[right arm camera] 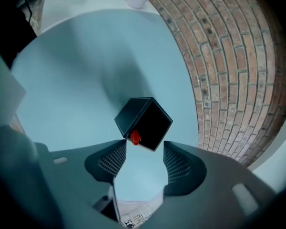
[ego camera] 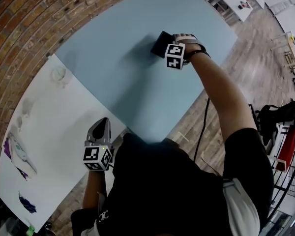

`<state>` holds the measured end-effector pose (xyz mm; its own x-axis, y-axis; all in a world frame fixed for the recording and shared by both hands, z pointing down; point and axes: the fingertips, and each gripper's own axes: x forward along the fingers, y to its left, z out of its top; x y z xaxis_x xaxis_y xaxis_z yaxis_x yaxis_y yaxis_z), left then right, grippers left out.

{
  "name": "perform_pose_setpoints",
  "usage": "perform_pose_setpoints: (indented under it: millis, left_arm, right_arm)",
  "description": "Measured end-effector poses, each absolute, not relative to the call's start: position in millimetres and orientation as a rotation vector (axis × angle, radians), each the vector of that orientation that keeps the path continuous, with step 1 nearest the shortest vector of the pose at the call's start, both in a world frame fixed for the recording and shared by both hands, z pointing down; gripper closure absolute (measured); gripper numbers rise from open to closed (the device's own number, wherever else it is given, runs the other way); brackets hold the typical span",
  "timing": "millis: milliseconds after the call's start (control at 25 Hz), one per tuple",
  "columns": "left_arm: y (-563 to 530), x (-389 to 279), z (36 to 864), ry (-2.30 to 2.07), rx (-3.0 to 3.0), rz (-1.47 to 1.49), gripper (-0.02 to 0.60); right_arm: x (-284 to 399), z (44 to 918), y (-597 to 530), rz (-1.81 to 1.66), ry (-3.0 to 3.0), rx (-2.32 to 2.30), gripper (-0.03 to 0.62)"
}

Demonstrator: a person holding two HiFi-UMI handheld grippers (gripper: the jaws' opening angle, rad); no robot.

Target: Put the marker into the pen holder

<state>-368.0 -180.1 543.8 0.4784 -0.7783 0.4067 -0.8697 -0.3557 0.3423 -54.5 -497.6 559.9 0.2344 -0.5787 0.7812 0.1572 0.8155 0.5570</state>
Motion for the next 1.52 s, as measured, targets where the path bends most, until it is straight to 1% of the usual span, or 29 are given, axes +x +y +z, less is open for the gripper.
perform_pose_setpoints:
  millis: [200,280,360,520,640,720,800,920,960,1120,1320,1440,1520]
  left_arm:
    - [-190.3,-362.0,534.9,-1.358,2.25,0.245,0.574]
    - [-191.1,-358.2,532.8,-1.356,2.258,0.248,0.574]
    - [-189.5,-354.0,532.0,-1.352,2.261,0.253,0.574]
    - [-184.0,-344.9,528.9,-1.343,2.27,0.254,0.574]
    - [-179.8,-344.8,528.3,-1.344,2.27,0.256,0.574]
    - [-178.8,-346.5,527.1,-1.346,2.272,0.258,0.574]
    - [-181.0,-348.0,524.2,-1.35,2.281,0.257,0.574]
    - [-187.5,-349.6,517.6,-1.36,2.304,0.254,0.574]
    - [-190.3,-349.8,514.8,-1.366,2.314,0.255,0.574]
    - [-204.9,-350.1,501.1,-1.402,2.357,0.259,0.574]
    - [-224.2,-341.0,477.8,-1.431,2.418,0.248,0.574]
    - [-227.9,-328.3,468.8,-1.426,2.444,0.253,0.574]
    - [-227.5,-316.8,463.7,-1.416,2.462,0.262,0.574]
  right_arm:
    - [-67.8,539.8,-495.5,-0.525,-1.415,0.521,0.288]
    - [-72.7,532.6,-494.3,-0.524,-1.485,0.557,0.239]
    - [-78.6,528.7,-491.6,-0.522,-1.55,0.576,0.204]
    - [-88.8,514.3,-491.4,-0.5,-1.697,0.675,0.203]
    - [-97.1,486.7,-493.5,-0.466,-1.858,0.851,0.208]
    - [-103.6,461.4,-487.2,-0.412,-2.004,0.995,0.248]
    - [-106.8,431.7,-471.3,-0.322,-2.166,1.136,0.265]
    - [-97.0,379.6,-435.2,-0.205,-2.396,1.388,0.349]
    - [-90.0,363.8,-421.3,-0.186,-2.451,1.473,0.388]
    - [-51.5,323.9,-365.5,-0.142,-2.537,1.794,0.459]
    - [7.1,311.5,-298.8,-0.069,-2.492,2.113,0.566]
    - [28.1,320.7,-262.3,-0.104,-2.437,2.159,0.585]
    - [36.6,329.5,-243.5,-0.117,-2.411,2.14,0.585]
